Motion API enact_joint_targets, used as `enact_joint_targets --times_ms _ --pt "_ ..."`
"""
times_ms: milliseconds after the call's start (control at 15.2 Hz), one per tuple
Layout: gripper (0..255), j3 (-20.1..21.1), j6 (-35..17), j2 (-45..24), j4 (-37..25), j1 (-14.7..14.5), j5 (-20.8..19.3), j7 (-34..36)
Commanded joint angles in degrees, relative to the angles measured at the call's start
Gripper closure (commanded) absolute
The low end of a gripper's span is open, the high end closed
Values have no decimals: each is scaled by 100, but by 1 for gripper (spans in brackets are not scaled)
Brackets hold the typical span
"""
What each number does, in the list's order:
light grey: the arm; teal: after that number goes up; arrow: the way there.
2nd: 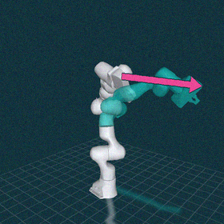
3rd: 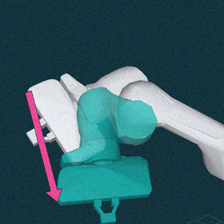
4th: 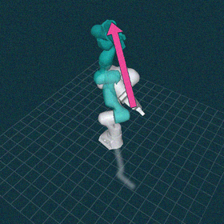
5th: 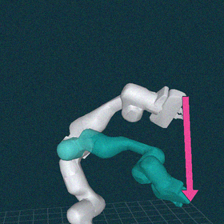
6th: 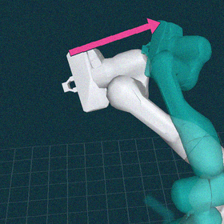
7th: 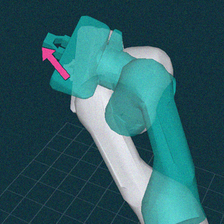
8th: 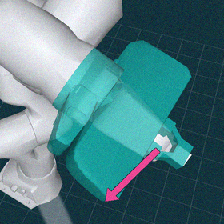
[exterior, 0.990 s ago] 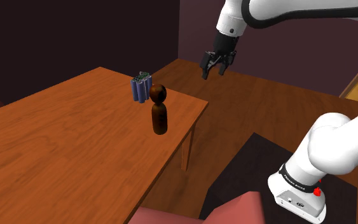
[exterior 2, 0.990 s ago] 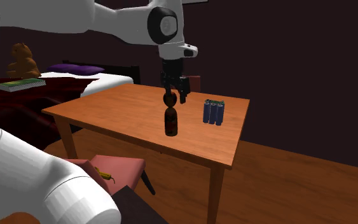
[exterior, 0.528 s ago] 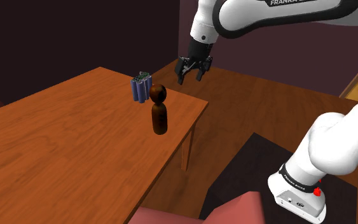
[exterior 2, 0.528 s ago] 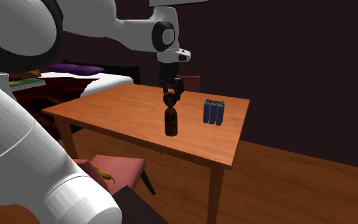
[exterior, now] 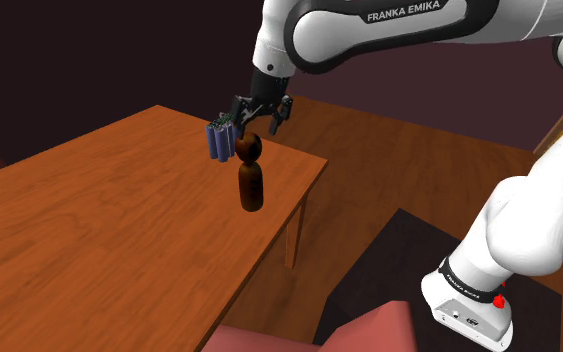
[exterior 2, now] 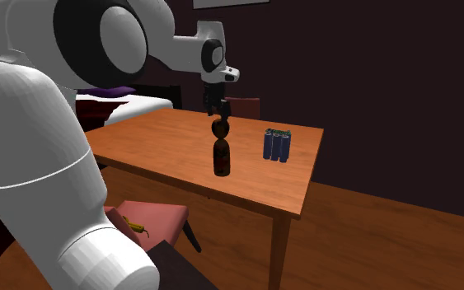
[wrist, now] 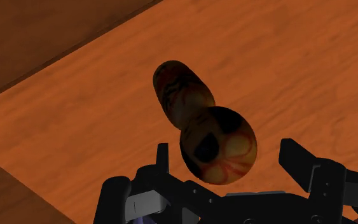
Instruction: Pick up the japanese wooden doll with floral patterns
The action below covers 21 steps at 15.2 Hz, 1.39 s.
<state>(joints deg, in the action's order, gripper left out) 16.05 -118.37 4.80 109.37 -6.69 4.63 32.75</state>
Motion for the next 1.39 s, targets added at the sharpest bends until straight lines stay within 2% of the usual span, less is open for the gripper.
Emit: enact_joint_targets --times_ms 0,528,594,1188,1320 --pt "0 50 -137 -141 -40 -35 -29 95" --pt "0 61 -635 -209 394 -43 -33 80" --pt "255 61 -637 -197 407 -43 -29 78" --pt "255 61 -635 -209 394 -43 -33 81" --pt "255 58 -484 -181 269 -41 -30 83"
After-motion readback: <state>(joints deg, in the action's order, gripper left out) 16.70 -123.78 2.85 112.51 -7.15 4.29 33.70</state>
